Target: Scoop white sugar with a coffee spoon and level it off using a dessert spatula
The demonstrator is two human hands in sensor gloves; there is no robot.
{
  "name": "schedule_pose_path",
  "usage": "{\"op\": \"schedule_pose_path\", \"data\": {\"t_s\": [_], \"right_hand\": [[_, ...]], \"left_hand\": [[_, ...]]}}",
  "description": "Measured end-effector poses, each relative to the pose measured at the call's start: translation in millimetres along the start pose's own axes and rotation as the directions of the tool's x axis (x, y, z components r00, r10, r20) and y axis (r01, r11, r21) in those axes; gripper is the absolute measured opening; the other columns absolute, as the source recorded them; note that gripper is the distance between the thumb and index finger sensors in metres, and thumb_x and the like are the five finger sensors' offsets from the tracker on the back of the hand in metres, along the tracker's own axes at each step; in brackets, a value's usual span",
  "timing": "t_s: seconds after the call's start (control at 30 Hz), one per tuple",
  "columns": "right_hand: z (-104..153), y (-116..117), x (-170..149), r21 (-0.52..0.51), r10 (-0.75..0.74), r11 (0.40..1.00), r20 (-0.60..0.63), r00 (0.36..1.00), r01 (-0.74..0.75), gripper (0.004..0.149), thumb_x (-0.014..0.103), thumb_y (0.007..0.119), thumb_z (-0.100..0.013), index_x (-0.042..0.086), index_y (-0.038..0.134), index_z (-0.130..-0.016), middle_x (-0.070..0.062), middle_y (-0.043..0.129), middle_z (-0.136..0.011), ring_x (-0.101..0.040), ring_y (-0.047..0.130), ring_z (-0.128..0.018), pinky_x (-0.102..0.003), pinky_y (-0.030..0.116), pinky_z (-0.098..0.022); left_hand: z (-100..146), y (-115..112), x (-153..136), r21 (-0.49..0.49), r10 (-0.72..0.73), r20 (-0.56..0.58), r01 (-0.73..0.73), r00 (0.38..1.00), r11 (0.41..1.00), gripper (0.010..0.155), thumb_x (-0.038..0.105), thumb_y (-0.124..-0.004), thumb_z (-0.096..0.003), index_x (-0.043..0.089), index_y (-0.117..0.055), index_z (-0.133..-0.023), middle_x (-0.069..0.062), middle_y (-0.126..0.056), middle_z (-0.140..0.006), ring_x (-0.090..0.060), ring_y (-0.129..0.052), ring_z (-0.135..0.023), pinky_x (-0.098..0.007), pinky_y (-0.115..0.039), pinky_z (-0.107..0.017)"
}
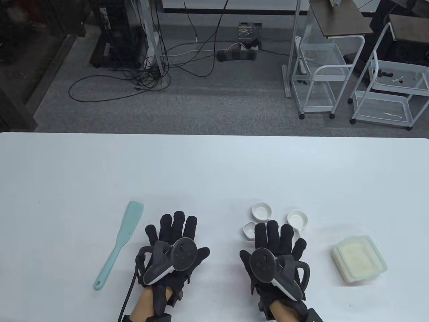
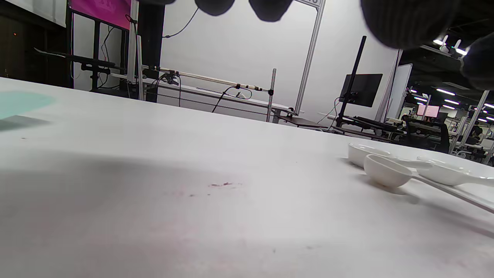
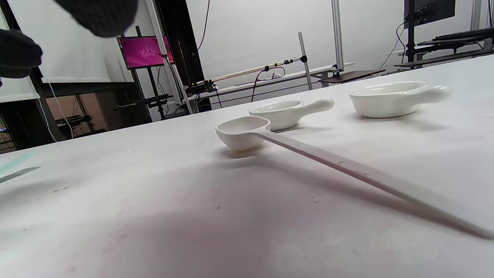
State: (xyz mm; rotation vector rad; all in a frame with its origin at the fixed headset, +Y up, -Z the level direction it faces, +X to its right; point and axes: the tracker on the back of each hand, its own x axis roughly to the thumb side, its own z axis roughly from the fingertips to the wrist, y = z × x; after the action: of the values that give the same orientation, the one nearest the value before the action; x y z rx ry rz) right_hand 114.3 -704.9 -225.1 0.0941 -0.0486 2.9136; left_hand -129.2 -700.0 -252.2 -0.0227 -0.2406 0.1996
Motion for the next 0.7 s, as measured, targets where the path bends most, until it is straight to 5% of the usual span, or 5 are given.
{"op": "schedule_pose_path", "data": {"t_s": [0.7], "right_hand": [[1.3, 2.4, -0.6, 0.018, 0.004, 1.0, -0.004, 1.0, -0.004, 0.082, 0.056, 0.063, -0.046, 0.015, 0.025, -0.107, -0.023, 0.018, -0.114, -0.064, 0.018, -0.098, -0.088, 0.019, -0.059]], "left_hand": [[-0.5, 0.4, -0.9, -0.009, 0.008, -0.002, -0.008, 1.0, 1.0, 0.093, 0.068, -0.066, -0.0417, 0.02, -0.036, -0.116, -0.025, -0.029, -0.122, -0.061, -0.038, -0.106, -0.085, -0.029, -0.064]]}}
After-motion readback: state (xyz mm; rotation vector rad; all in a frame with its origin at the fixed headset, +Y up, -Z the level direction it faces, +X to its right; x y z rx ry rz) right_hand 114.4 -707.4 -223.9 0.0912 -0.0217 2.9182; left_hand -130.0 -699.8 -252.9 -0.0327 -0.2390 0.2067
